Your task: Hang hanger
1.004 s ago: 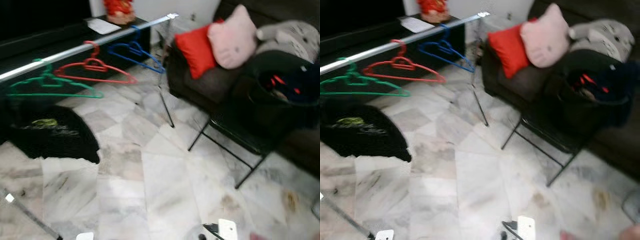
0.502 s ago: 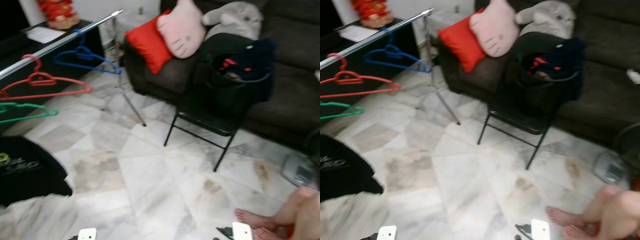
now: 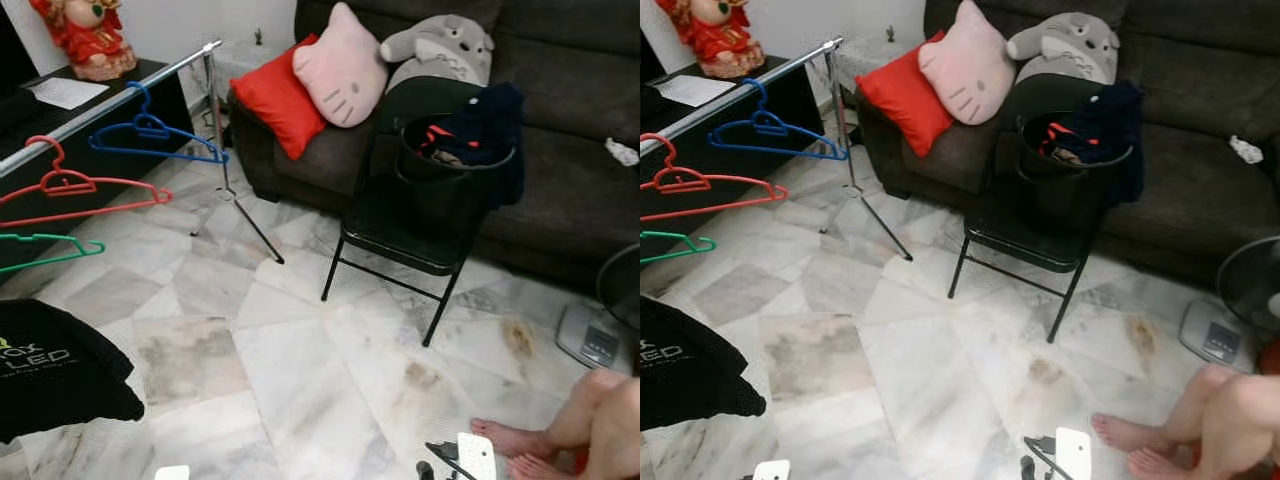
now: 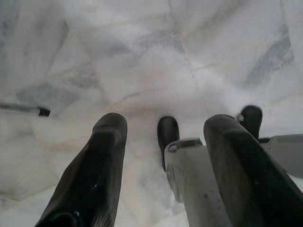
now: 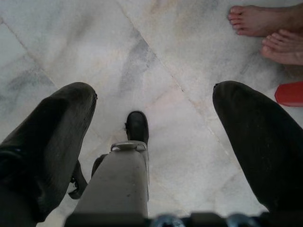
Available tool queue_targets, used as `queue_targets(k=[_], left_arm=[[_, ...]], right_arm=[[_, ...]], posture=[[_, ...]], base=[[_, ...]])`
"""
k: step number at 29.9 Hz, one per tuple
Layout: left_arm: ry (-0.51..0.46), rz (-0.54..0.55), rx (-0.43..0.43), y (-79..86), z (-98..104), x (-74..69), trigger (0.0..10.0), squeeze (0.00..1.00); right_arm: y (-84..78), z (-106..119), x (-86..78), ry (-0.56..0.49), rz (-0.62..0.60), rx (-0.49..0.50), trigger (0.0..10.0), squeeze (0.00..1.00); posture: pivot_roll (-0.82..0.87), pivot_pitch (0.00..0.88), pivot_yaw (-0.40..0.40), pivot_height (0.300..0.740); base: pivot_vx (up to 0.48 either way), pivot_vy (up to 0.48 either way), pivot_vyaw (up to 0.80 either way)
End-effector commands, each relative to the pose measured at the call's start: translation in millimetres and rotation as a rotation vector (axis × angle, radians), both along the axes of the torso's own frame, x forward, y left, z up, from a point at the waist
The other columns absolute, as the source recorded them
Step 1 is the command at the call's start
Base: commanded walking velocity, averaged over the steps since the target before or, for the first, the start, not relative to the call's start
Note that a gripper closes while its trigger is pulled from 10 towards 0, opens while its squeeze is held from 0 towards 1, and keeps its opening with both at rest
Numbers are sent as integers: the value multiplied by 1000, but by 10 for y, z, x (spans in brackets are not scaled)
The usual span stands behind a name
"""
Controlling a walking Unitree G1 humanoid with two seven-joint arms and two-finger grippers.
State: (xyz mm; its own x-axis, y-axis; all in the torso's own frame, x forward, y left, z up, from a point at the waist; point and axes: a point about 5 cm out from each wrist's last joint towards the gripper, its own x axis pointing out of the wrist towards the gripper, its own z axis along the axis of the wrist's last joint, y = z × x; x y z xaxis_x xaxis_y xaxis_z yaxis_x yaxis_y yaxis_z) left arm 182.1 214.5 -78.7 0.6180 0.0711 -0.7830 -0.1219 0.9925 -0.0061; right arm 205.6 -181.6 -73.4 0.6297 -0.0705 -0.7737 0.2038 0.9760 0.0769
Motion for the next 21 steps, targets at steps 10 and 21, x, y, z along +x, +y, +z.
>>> queue_targets(k=[10,21], left_arm=[[12,-11,1,2,-11,-21,10000,0],[14,-1,-3,-3,-16,-28,10000,0]], right_arm=[[-14,-22,-41,15,-15,-3,10000,0],[-18,-17,-31,17,-19,-3,10000,0]], posture=[[-5,137,-17,740],[-5,145,-20,740]], base=[[403,0,0],[404,0,-603]])
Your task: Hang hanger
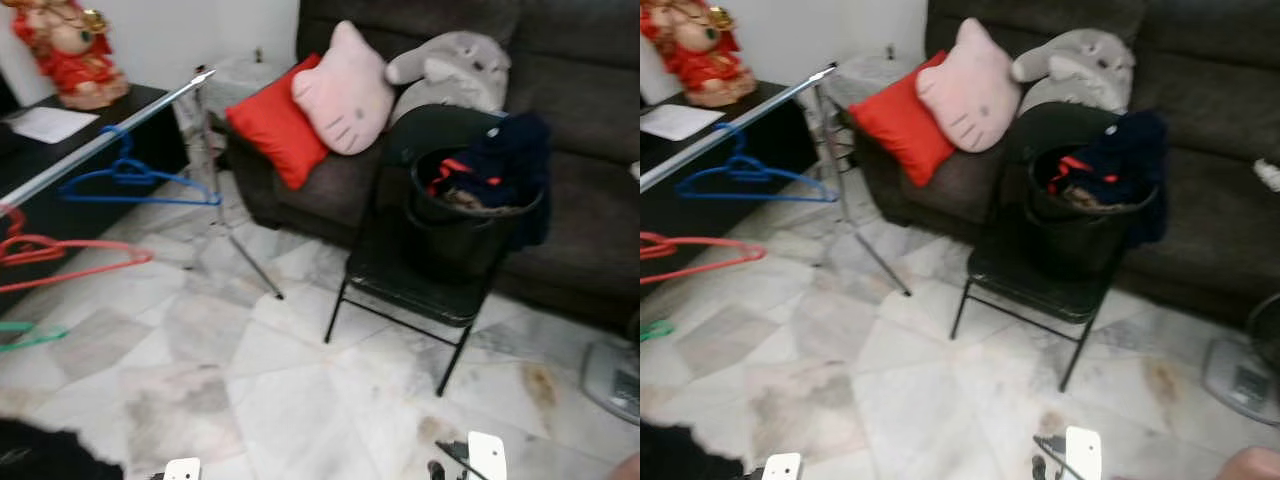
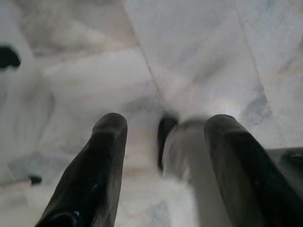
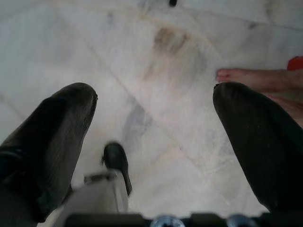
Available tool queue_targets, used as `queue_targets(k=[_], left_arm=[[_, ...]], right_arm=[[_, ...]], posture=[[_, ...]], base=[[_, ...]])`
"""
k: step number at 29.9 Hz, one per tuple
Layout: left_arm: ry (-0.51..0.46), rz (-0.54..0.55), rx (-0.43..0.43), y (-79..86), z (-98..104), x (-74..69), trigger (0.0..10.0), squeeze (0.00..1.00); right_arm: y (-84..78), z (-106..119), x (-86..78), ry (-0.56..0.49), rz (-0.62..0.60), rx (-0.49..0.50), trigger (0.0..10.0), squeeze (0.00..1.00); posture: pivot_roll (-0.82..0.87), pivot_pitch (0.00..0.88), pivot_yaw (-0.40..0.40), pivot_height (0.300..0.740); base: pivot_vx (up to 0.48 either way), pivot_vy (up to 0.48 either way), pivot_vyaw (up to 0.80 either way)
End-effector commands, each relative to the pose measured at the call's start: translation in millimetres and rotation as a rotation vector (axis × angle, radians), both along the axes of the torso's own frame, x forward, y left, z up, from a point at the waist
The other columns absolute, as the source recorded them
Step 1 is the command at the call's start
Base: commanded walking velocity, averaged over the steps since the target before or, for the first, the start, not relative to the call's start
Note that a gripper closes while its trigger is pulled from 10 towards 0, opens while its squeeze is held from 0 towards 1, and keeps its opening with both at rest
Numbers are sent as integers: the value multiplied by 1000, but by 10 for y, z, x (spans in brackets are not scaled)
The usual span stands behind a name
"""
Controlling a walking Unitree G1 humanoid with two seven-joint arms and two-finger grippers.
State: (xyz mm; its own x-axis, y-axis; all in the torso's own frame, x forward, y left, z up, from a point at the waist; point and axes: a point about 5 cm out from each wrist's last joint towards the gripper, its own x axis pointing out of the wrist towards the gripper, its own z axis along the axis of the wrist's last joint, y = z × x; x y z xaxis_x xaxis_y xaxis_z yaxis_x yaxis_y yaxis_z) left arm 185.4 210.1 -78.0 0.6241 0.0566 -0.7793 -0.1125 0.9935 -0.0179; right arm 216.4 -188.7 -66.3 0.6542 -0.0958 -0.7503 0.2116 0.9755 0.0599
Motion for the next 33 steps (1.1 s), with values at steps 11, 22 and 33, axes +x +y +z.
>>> queue_targets(k=[11,22,33], left_arm=[[24,9,5,32,-30,-70,10000,0],[30,10,7,46,-32,-78,10000,0],[34,8,7,44,-36,-85,10000,0]], right_arm=[[42,-77,-122,36,-20,21,10000,0],[73,-54,-82,11,12,17,10000,0],[74,-58,-86,16,-14,27,10000,0]], posture=[[-9,153,-19,740],[-11,155,-15,740],[-13,156,-14,740]], base=[[402,0,-70],[404,0,218],[404,0,344]])
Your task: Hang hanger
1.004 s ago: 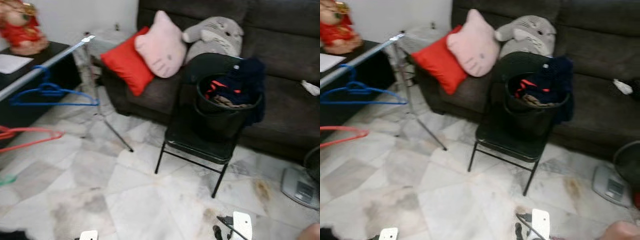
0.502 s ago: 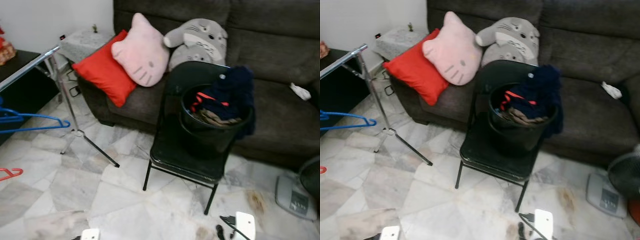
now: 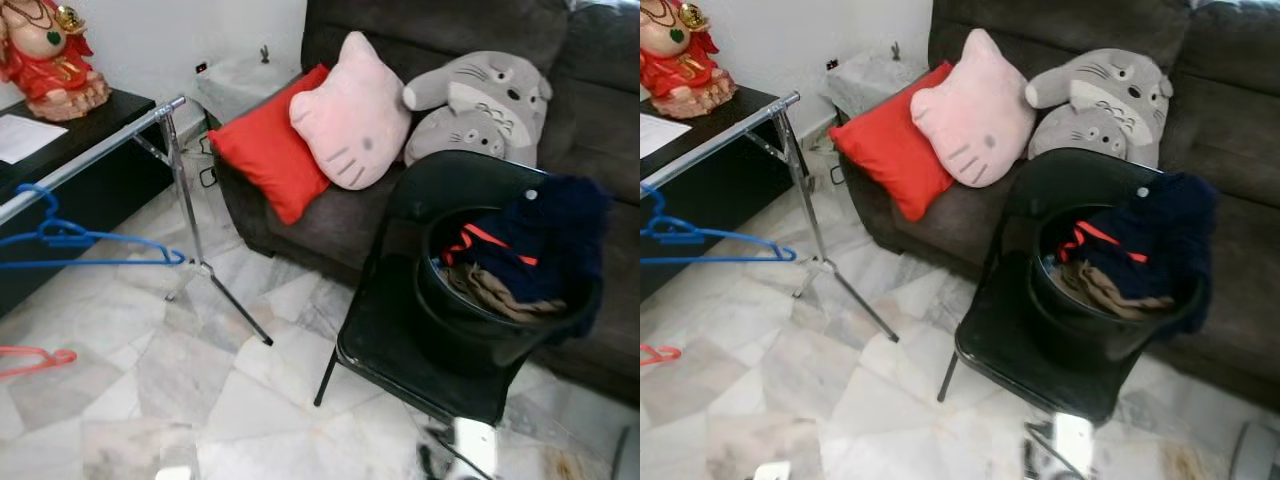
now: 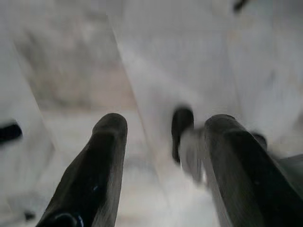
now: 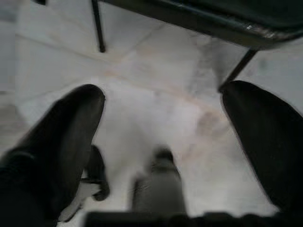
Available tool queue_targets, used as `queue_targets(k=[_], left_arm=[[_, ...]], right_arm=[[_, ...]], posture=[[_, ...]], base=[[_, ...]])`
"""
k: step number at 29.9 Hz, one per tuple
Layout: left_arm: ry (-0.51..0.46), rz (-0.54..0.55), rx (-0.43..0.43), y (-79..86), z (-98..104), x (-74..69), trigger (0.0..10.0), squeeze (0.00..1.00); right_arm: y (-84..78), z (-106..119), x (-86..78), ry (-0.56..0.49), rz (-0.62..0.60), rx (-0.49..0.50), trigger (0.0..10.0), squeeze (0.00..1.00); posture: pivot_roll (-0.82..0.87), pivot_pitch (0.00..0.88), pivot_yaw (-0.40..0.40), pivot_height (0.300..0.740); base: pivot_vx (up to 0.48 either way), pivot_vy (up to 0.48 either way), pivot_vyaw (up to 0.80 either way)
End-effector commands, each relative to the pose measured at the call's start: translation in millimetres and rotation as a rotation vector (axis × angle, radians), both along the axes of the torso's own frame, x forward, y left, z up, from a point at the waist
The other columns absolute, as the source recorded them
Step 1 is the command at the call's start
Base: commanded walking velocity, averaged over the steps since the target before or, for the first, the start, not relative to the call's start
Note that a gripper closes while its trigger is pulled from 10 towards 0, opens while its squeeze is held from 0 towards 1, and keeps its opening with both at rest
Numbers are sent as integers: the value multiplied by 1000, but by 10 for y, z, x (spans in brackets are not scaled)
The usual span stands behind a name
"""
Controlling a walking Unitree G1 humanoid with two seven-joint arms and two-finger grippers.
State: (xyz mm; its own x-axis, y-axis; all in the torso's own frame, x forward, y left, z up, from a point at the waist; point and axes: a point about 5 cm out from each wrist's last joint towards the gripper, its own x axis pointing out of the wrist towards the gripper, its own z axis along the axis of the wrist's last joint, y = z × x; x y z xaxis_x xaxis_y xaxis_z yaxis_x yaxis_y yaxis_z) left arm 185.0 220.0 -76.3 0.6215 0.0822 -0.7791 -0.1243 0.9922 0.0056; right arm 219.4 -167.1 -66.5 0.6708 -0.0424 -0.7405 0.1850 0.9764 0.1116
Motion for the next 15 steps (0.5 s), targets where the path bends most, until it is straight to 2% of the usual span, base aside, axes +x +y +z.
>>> queue_targets(k=[1,4,15], left_arm=[[32,-4,-16,-56,-54,-82,10000,0],[33,-5,-14,-58,-55,-82,10000,0],[31,-4,-15,-62,-58,-89,10000,0]], right_arm=[[-142,-56,-116,37,-39,-22,10000,0],[-151,-54,-114,34,-46,-23,10000,0],[-186,-25,-76,13,-84,-26,10000,0]], posture=[[-13,156,-14,740],[-14,160,-14,740],[-26,165,-21,740]], base=[[405,0,0],[349,0,0],[0,0,0]])
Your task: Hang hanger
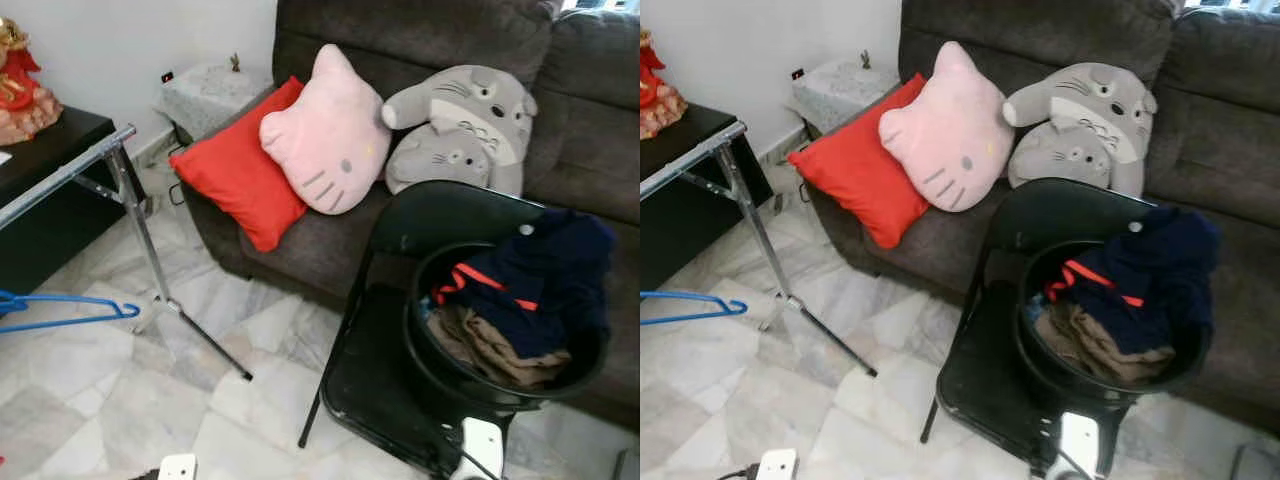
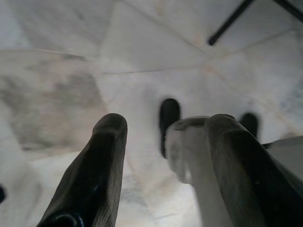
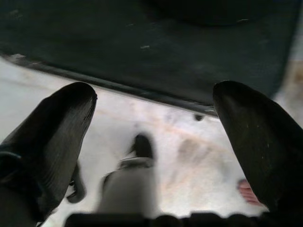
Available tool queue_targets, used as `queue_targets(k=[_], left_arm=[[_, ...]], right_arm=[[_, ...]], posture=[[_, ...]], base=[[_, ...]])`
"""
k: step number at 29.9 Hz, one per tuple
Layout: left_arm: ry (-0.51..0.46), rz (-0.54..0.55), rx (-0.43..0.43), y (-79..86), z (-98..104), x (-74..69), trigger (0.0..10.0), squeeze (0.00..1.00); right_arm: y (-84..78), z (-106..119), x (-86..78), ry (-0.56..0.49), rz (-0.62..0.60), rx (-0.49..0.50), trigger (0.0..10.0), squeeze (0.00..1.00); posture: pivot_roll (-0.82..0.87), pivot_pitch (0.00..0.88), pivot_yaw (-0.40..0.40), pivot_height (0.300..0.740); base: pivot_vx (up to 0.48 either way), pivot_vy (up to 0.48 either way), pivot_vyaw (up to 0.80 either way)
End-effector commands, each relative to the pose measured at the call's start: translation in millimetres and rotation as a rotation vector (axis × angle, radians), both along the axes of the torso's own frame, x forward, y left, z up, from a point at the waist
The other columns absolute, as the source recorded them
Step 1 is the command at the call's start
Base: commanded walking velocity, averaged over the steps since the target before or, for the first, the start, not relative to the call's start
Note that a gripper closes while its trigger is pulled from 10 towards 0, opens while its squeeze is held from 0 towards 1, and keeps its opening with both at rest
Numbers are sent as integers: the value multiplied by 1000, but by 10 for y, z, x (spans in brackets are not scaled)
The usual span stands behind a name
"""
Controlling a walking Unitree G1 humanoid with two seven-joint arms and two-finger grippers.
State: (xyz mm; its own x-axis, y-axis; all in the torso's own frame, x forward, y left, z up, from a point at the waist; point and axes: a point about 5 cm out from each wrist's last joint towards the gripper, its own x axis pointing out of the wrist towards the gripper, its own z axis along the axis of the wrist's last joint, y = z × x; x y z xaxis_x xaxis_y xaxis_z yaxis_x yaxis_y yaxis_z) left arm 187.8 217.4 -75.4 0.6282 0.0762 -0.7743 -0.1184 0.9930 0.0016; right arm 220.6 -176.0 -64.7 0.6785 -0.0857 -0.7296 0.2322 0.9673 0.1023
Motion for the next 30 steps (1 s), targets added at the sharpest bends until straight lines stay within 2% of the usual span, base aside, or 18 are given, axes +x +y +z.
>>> queue_targets(k=[1,6,13,18,23,28,30], left_arm=[[40,3,-12,-38,-69,-122,10000,0],[42,5,-13,-50,-80,-142,10000,0],[53,4,-18,-74,-104,-186,10000,0],[62,2,-21,-92,-121,-218,10000,0],[66,-11,-26,-139,-134,-230,10000,0],[70,-15,-31,-163,-144,-245,10000,0],[72,-18,-32,-169,-148,-252,10000,0]], right_arm=[[-110,-26,-67,13,-45,-13,10000,0],[-100,24,-1,-44,-15,-25,10000,0],[-60,47,-3,-121,-40,8,10000,0],[48,44,-18,-152,64,34,10000,0],[-85,-29,-123,-74,-3,27,10000,0],[-194,-96,-237,12,-18,-3,10000,0],[-229,-142,-327,52,-37,-7,10000,0]], posture=[[-31,165,-23,740],[-48,168,-32,740],[-72,169,-50,740],[-89,166,-62,740],[-81,163,-70,740],[-83,157,-70,740],[-77,157,-62,740]], base=[[0,0,0],[0,0,0],[0,0,0],[0,0,0],[0,0,0],[0,0,0],[0,0,0]])
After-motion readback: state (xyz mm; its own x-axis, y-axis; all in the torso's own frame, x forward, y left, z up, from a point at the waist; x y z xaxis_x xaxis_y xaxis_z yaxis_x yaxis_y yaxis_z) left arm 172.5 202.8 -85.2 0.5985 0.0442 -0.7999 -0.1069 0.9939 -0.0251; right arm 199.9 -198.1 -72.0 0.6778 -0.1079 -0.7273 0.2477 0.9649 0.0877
